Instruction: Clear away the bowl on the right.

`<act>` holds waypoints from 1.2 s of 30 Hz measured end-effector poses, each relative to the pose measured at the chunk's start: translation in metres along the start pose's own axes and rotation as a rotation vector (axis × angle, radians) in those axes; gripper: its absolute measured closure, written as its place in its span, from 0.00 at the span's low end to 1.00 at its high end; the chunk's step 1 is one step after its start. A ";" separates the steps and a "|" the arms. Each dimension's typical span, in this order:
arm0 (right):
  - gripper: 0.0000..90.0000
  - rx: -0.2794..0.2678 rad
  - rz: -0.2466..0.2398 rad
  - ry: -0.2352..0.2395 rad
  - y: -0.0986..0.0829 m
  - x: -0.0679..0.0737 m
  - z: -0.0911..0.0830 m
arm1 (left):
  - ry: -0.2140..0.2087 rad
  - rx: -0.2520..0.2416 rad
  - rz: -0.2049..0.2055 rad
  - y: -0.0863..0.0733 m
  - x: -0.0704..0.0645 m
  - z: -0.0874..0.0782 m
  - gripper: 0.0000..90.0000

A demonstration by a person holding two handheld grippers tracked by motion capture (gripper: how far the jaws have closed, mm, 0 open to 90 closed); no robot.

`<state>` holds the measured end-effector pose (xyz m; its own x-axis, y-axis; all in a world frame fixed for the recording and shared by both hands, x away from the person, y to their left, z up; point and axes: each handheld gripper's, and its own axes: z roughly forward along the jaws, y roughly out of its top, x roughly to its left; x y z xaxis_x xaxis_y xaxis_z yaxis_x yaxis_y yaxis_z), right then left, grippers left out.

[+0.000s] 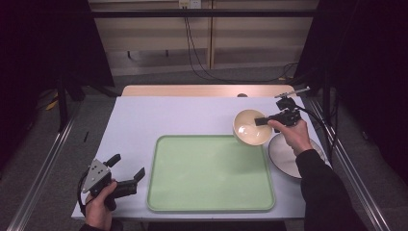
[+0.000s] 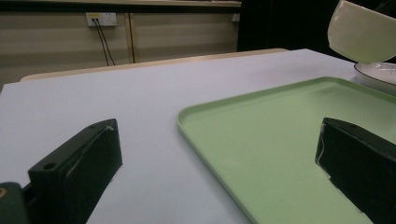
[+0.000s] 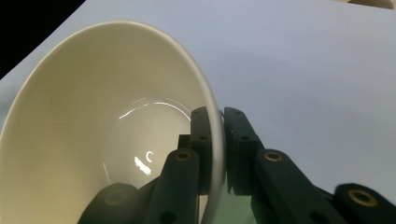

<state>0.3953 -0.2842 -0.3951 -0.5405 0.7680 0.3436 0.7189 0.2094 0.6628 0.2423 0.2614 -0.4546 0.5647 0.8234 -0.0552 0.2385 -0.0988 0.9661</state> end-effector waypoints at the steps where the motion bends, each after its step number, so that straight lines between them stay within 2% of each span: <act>1: 0.93 -0.001 0.007 0.000 -0.001 -0.001 0.001 | -0.003 -0.001 -0.003 0.000 0.000 0.000 0.00; 18: 0.93 0.054 0.046 -0.017 -0.009 -0.016 0.012 | -0.003 0.001 -0.002 0.000 0.000 0.000 0.00; 28: 0.93 0.098 0.043 -0.025 -0.012 -0.017 0.025 | -0.004 0.000 -0.002 0.000 0.000 0.000 0.00; 29: 0.93 0.112 0.057 -0.030 -0.012 -0.015 0.026 | -0.005 0.000 -0.002 0.000 0.000 0.000 0.00; 34: 0.93 0.133 0.050 -0.042 -0.014 -0.018 0.030 | 0.000 0.001 0.001 0.000 0.000 -0.001 0.00; 36: 0.93 0.147 0.061 -0.047 -0.016 -0.019 0.031 | 0.000 0.000 0.002 0.000 0.000 -0.001 0.00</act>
<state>0.4081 -0.2837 -0.4328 -0.4754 0.8088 0.3463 0.8077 0.2452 0.5362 0.2418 0.2619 -0.4545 0.5650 0.8234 -0.0531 0.2374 -0.1006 0.9662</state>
